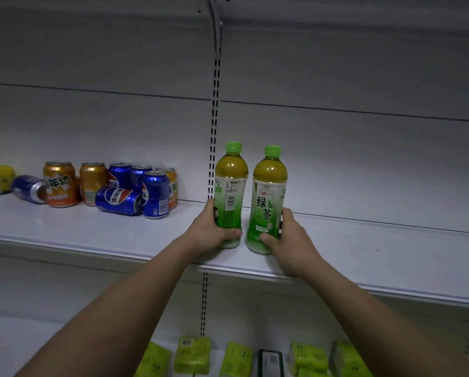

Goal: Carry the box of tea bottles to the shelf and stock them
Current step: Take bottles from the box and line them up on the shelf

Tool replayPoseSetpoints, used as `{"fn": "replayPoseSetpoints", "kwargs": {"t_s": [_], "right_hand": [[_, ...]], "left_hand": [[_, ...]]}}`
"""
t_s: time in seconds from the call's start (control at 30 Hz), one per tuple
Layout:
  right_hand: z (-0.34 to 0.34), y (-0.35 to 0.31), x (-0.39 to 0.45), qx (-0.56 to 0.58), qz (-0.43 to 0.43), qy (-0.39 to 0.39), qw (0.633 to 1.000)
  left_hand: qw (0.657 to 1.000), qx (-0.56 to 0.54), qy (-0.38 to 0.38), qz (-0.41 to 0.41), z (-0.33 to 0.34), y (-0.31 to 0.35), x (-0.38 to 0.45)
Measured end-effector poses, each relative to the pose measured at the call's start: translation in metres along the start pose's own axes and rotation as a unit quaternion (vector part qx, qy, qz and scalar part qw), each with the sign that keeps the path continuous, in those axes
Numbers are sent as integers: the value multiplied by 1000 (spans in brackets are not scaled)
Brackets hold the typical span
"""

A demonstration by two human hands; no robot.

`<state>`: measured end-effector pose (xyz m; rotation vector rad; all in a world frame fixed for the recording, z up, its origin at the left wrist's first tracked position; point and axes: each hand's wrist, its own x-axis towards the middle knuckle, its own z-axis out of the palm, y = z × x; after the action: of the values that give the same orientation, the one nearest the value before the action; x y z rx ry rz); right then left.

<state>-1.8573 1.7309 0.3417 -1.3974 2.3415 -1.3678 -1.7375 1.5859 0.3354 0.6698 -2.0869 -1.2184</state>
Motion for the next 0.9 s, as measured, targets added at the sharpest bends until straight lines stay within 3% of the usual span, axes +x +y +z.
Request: {"fn": "replayPoseSetpoints", "kwargs": {"t_s": [0.53, 0.7, 0.8, 0.9], "right_hand": [[66, 19, 140, -80, 45, -7, 996], [83, 30, 160, -78, 36, 35, 996], [92, 42, 160, -50, 6, 68, 996], [91, 45, 161, -2, 10, 54, 998]], "left_hand": [[985, 98, 140, -34, 2, -49, 116], [960, 153, 233, -25, 16, -62, 131], [962, 148, 230, -18, 15, -66, 135], [965, 139, 223, -19, 14, -65, 136]]}}
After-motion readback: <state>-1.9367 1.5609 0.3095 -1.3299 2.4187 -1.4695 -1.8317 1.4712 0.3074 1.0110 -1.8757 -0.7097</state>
